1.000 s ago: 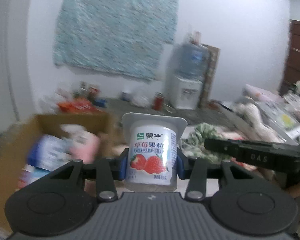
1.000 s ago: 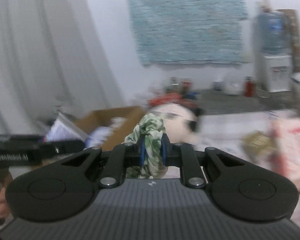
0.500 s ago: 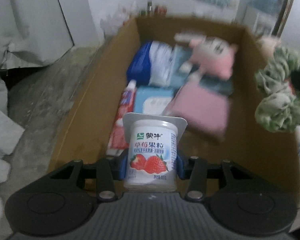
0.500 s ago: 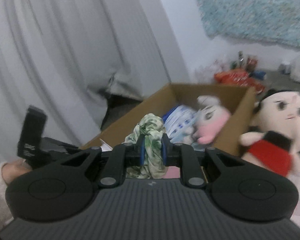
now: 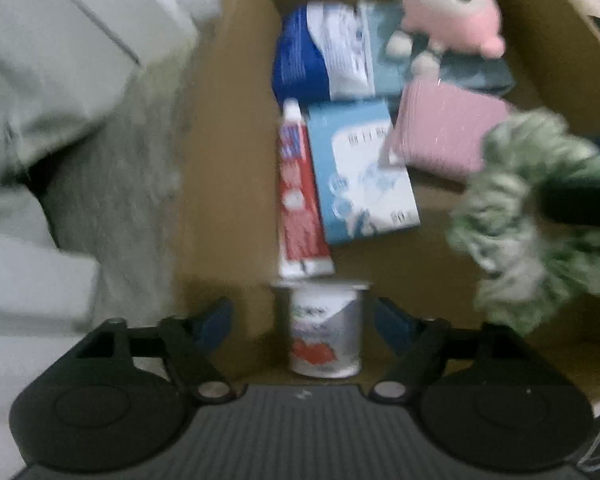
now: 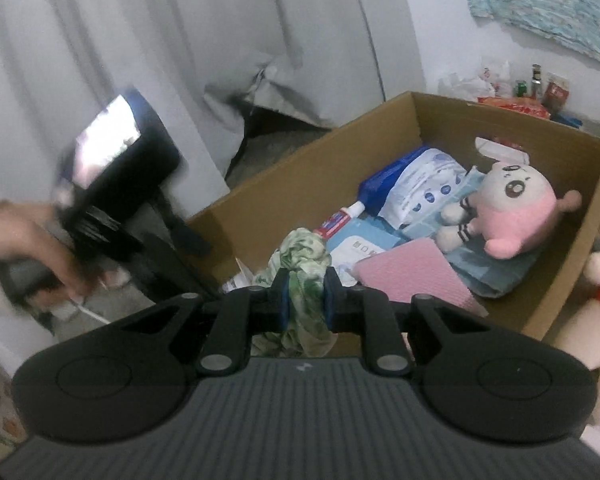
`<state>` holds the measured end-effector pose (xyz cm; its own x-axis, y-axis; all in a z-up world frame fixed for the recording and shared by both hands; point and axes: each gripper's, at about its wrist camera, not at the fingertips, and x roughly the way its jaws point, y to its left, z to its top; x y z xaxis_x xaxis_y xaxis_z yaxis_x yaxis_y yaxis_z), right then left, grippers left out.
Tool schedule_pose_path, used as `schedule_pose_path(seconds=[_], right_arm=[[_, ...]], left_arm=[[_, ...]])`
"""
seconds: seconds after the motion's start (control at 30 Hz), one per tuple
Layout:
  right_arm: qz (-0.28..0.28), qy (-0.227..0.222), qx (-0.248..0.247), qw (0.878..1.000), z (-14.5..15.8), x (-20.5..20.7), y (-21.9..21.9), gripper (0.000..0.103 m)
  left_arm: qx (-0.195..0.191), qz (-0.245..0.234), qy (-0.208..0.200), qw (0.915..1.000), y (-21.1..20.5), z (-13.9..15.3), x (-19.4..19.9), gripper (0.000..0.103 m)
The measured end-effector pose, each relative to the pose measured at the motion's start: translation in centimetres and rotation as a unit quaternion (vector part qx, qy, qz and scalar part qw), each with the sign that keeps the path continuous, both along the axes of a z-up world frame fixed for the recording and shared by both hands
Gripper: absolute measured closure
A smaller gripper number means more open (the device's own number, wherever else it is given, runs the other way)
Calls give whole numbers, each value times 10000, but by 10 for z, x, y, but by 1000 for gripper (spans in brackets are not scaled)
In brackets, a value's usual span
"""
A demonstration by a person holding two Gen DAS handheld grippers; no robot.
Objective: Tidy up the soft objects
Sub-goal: 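Lower the yogurt cup into the box and open the left gripper while the right drops the scrunchie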
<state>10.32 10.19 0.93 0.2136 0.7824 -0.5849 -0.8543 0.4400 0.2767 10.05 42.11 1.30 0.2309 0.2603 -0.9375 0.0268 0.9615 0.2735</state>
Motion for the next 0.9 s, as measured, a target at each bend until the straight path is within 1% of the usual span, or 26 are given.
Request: schedule_pose_path(seconds=[0.03, 0.07, 0.1, 0.13, 0.17, 0.2, 0.23, 0.3, 0.33, 0.37, 0.43, 0.47, 0.5, 0.53, 0.57, 0.63, 0.7, 0.73, 0.77, 0.8, 0.87, 0.9], right_arm=[[38, -7, -105, 9999, -1, 0, 6, 87], [69, 31, -175, 9998, -3, 5, 4, 87], [114, 87, -249, 9996, -5, 7, 6, 87], [177, 168, -349, 9991, -8, 7, 12, 87], [218, 216, -441, 9986, -11, 9, 11, 87], [301, 230, -572, 9976, -13, 9, 16, 87], [405, 183, -714, 9965, -15, 7, 22, 87], [673, -11, -1061, 9921, -19, 3, 37, 87], [774, -29, -1203, 9897, -21, 2, 45, 87], [870, -1, -1319, 9874, -24, 2, 52, 87], [1075, 205, -1547, 9819, -32, 5, 69, 87], [1215, 320, -1700, 9774, -38, 6, 78, 87], [1223, 371, -1817, 9750, -42, 6, 86, 87], [1126, 332, -1869, 9753, -44, 7, 92, 86], [1179, 173, -1885, 9748, -44, 3, 97, 82], [1399, -130, -2251, 9642, -51, -1, 113, 77], [1684, 17, -2656, 9493, -64, -1, 128, 70], [1684, 7, -2757, 9464, -67, -1, 132, 59], [1626, -58, -2862, 9442, -70, -1, 134, 47], [1568, -156, -2912, 9436, -69, -1, 135, 43], [1505, -260, -2797, 9479, -61, -1, 132, 27], [1503, -305, -2741, 9494, -56, -2, 129, 27]], left_arm=[[123, -101, -105, 9998, -2, 4, -2, 47], [145, -229, -203, 9994, -4, 6, -3, 58], [99, -308, -213, 9992, -6, 5, -2, 69], [10, -351, -145, 9993, -6, 1, -1, 72], [-21, -330, -101, 9994, -6, -2, -2, 72], [-16, -300, -148, 9994, -6, -3, -5, 71], [-7, -304, -230, 9993, -6, -4, -3, 71], [-47, -253, -466, 9986, 0, 3, -17, 66], [-59, -212, -551, 9982, 2, 6, -20, 65], [-60, -175, -643, 9978, 4, 12, -19, 64], [-33, -152, -805, 9966, 9, 22, -30, 62], [-7, -158, -886, 9959, 10, 27, -34, 59], [27, -171, -977, 9951, 11, 31, -39, 54], [62, -206, -1021, 9945, 10, 34, -42, 53], [99, -240, -1061, 9940, 10, 36, -45, 51], [167, -309, -1157, 9927, 7, 43, -51, 47], [173, -347, -1248, 9914, 4, 48, -55, 41], [168, -370, -1290, 9908, 2, 51, -57, 40], [158, -400, -1316, 9904, 0, 53, -59, 38], [149, -440, -1344, 9898, -3, 56, -61, 38], [154, -466, -1378, 9892, -6, 59, -65, 37], [151, -472, -1396, 9890, -7, 60, -66, 37]])
